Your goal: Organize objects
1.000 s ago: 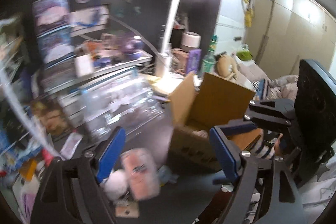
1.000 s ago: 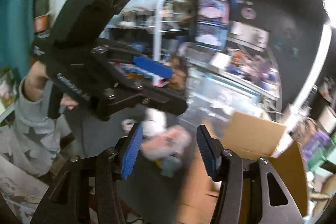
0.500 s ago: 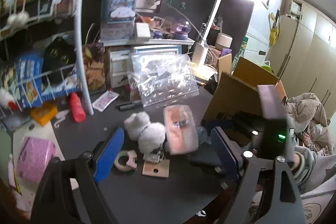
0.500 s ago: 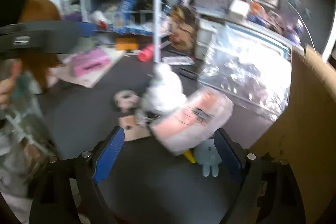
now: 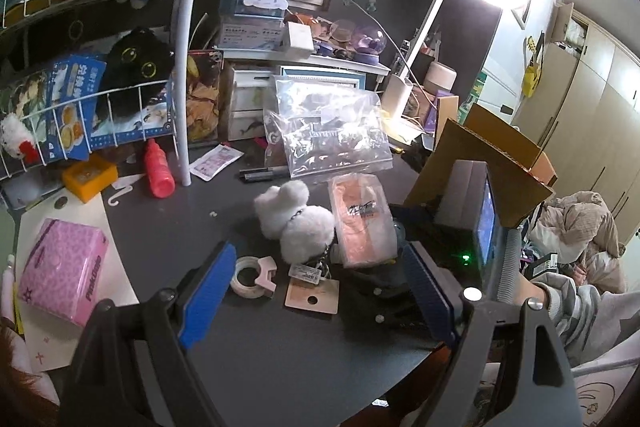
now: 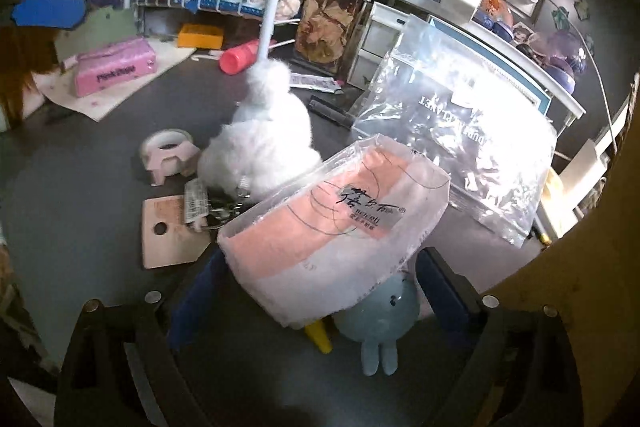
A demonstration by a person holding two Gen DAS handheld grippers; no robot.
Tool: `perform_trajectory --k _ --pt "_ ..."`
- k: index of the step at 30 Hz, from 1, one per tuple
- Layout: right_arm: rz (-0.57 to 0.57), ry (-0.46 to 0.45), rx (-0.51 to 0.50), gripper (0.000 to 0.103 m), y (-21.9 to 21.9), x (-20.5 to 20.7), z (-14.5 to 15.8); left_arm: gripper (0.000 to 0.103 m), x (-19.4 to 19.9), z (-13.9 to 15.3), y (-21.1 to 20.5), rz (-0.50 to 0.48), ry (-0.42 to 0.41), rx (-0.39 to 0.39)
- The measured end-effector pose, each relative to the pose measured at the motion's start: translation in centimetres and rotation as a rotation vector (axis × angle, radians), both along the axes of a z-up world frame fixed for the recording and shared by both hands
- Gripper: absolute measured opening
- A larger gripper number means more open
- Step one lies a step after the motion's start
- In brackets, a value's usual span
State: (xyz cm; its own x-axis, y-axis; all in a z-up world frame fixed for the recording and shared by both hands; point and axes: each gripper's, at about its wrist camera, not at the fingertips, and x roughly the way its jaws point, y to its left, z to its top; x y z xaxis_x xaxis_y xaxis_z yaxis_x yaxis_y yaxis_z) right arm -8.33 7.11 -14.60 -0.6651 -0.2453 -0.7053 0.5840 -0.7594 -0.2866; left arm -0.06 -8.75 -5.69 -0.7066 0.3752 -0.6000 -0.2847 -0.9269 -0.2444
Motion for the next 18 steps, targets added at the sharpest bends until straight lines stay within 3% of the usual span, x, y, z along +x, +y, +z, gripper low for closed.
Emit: perform_trajectory --k 11,18 --pt "0.041 0.038 0.028 0.092 -0.47 -0.11 0.06 0.083 -0.03 -0.19 -0.24 0.008 -0.007 -0.001" --pt "0.061 0.052 -0.006 0.072 0.23 0.51 0.64 0.083 0.17 -0.31 -0.33 0.015 -0.007 0.000"
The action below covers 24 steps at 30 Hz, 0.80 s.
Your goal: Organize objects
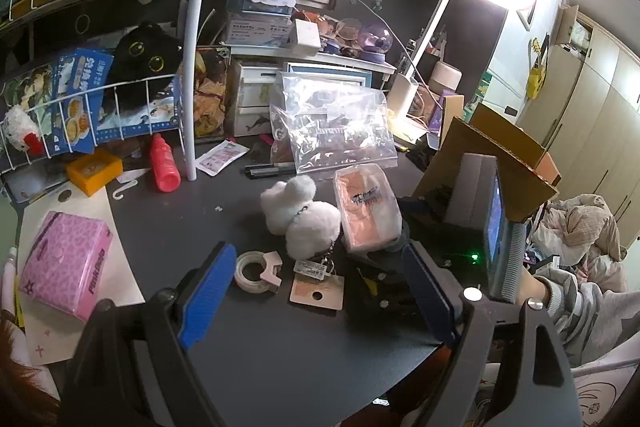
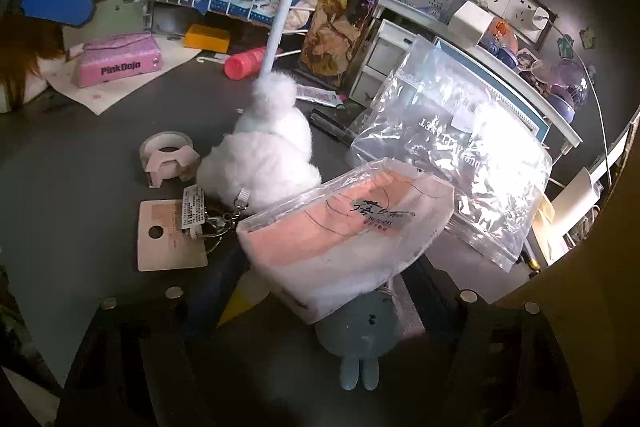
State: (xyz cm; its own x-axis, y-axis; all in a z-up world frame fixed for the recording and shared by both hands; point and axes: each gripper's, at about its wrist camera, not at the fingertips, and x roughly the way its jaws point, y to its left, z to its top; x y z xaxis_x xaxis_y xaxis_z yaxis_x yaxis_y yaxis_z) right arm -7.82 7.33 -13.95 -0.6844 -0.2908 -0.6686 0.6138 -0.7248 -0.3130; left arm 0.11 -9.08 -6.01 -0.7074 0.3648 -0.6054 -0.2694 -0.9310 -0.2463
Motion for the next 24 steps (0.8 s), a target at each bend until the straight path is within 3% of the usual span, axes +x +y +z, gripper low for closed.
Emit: perform_trajectory --k 7,11,13,17,24 --pt "0.027 -0.023 -0.059 0.069 1.3 1.3 0.9 0.083 0.1 0.0 0.1 -0.005 0.002 0.002" --pt "-0.014 -0.038 -0.076 0.070 2.2 1.9 1.2 0.083 0.1 0.0 0.1 -0.007 0.003 0.003" --pt "-0.045 -0.054 -0.090 0.084 2.4 1.7 1.2 0.083 0.1 0.0 0.2 -0.009 0.004 0.003" --pt "-0.065 -0.119 -0.153 0.088 1.9 0.9 1.1 0.083 -0.1 0.1 0.5 -0.022 0.006 0.005" --pt "-0.133 -0.084 -0.053 0.088 -1.2 -1.5 0.0 0.083 0.2 0.0 0.2 -0.017 0.007 0.002"
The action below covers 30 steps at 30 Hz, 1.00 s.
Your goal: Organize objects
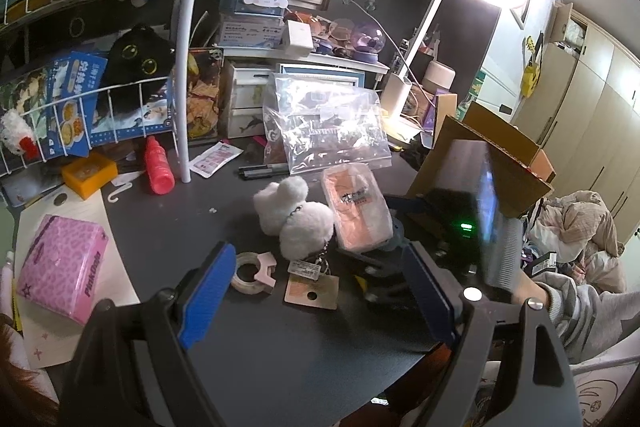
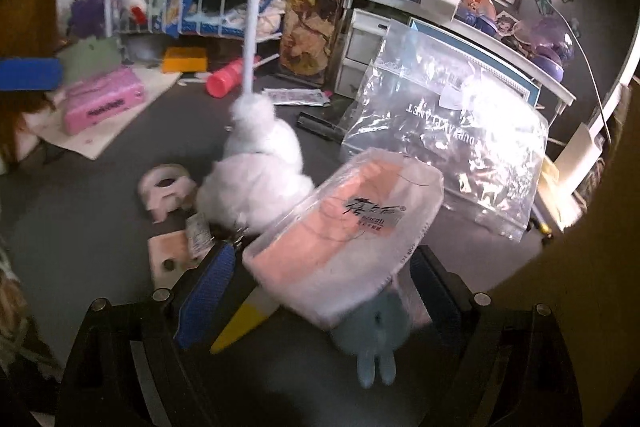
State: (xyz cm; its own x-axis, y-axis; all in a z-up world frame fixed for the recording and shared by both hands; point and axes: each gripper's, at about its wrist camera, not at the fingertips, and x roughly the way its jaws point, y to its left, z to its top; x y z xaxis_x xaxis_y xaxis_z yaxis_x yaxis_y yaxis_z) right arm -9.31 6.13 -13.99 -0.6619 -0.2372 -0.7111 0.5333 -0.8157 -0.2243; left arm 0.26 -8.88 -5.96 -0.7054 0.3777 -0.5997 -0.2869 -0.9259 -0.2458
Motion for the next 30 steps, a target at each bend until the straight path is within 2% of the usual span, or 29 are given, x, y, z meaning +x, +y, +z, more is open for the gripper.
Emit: perform_trajectory --k 5,7,11,14,25,30 --pt "0.010 -0.018 0.017 0.084 -0.1 -0.6 -0.8 0.083 0.2 -0.3 -0.7 0.018 -0.008 0.001" --pt "0.001 -0.015 0.014 0.071 0.2 -0.6 -0.8 0.083 0.2 -0.4 -1.0 0.026 -0.009 0.003" --pt "-0.005 -0.010 -0.022 0.066 1.0 -0.5 -0.3 0.083 0.3 -0.4 -1.2 0.026 -0.009 0.006" --pt "0.003 0.001 -0.047 0.054 1.5 -0.2 0.3 0.083 0.3 -0.4 -1.0 0.020 -0.008 0.006" --pt "0.062 0.080 -0.090 0.047 2.6 2.4 1.9 0.083 0.4 -0.4 -0.7 0.012 -0.006 0.006" --pt "0.188 0.089 -0.171 0.047 2.6 4.6 3.6 0.083 0.6 -0.3 -1.1 0.019 -0.002 0.011"
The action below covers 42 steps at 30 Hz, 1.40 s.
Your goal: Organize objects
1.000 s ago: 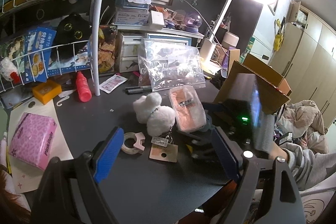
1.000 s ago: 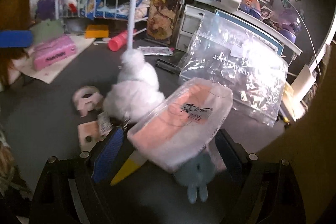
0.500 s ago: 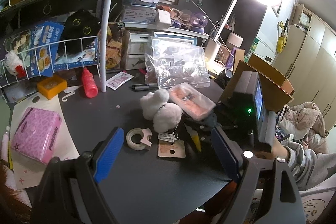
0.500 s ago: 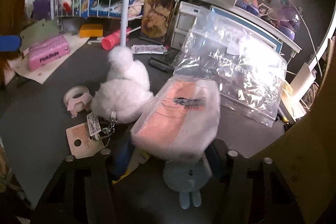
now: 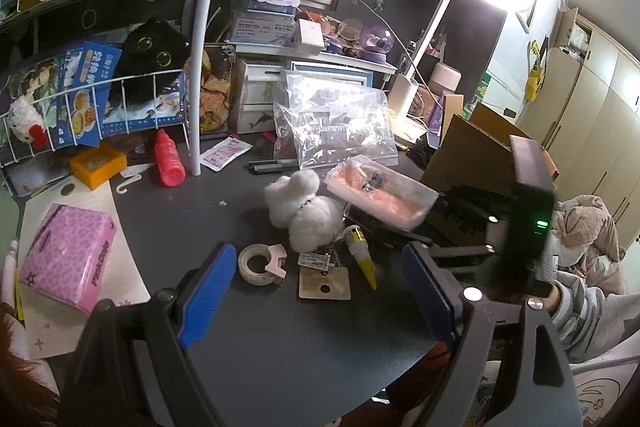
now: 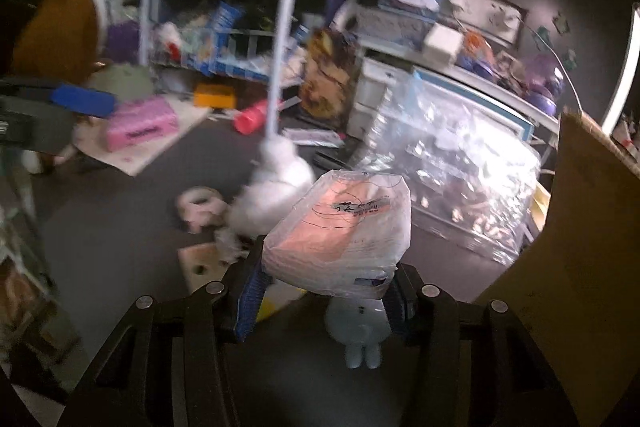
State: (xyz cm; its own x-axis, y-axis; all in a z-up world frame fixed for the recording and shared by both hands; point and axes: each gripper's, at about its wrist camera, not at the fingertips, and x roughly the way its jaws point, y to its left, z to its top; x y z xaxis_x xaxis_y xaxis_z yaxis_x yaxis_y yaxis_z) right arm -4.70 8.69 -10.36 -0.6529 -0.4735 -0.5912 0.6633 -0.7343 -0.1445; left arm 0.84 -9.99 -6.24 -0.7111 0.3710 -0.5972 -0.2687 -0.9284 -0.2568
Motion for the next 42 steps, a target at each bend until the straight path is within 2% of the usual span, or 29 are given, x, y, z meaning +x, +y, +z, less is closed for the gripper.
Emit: perform_trajectory --k 7,9,12,15,17,18,19,21,24,29,33,40,42 --pt "0.285 -0.076 -0.113 0.047 -1.6 3.8 1.0 0.083 0.8 0.5 -1.5 0.043 0.015 0.009" --pt "0.361 -0.122 -0.111 0.047 -2.5 4.4 0.4 0.083 1.0 0.4 -1.7 0.049 0.013 0.010" --pt "0.407 -0.220 -0.094 0.047 -3.5 3.9 -1.4 0.083 1.0 -0.1 -1.8 0.055 0.000 0.010" --pt "0.373 -0.298 -0.045 0.048 -4.0 2.9 -3.4 0.083 0.9 -0.9 -1.9 0.063 -0.022 0.008" --pt "0.344 -0.309 -0.010 0.050 -4.1 2.6 -4.4 0.083 0.7 -1.6 -2.0 0.067 -0.041 0.012" --pt "0.336 -0.306 0.005 0.055 -4.1 2.5 -4.5 0.083 0.7 -2.0 -2.0 0.069 -0.050 0.013" --pt "0.326 -0.294 0.024 0.064 -4.0 2.5 -4.7 0.083 0.6 -2.3 -2.0 0.070 -0.057 0.014" --pt "0.304 -0.248 0.061 0.073 -4.0 2.7 -4.8 0.083 0.5 -2.8 -1.9 0.069 -0.070 0.017" --pt "0.284 -0.175 0.120 0.074 -4.1 3.4 -4.8 0.083 0.4 -3.1 -1.8 0.065 -0.078 0.023" --pt "0.302 -0.132 0.135 0.074 -4.9 4.6 -4.7 0.083 0.2 -3.1 -1.6 0.055 -0.076 0.022" --pt "0.285 -0.094 0.165 0.071 -5.7 4.9 -5.2 0.083 0.1 -3.0 -1.6 0.057 -0.077 0.022" --pt "0.293 -0.142 0.142 0.048 -5.6 4.2 -5.3 0.083 0.2 -3.2 -1.8 0.063 -0.089 0.021" --pt "0.294 -0.142 0.140 0.045 -5.5 4.2 -5.2 0.083 0.2 -3.4 -1.6 0.056 -0.095 0.021"
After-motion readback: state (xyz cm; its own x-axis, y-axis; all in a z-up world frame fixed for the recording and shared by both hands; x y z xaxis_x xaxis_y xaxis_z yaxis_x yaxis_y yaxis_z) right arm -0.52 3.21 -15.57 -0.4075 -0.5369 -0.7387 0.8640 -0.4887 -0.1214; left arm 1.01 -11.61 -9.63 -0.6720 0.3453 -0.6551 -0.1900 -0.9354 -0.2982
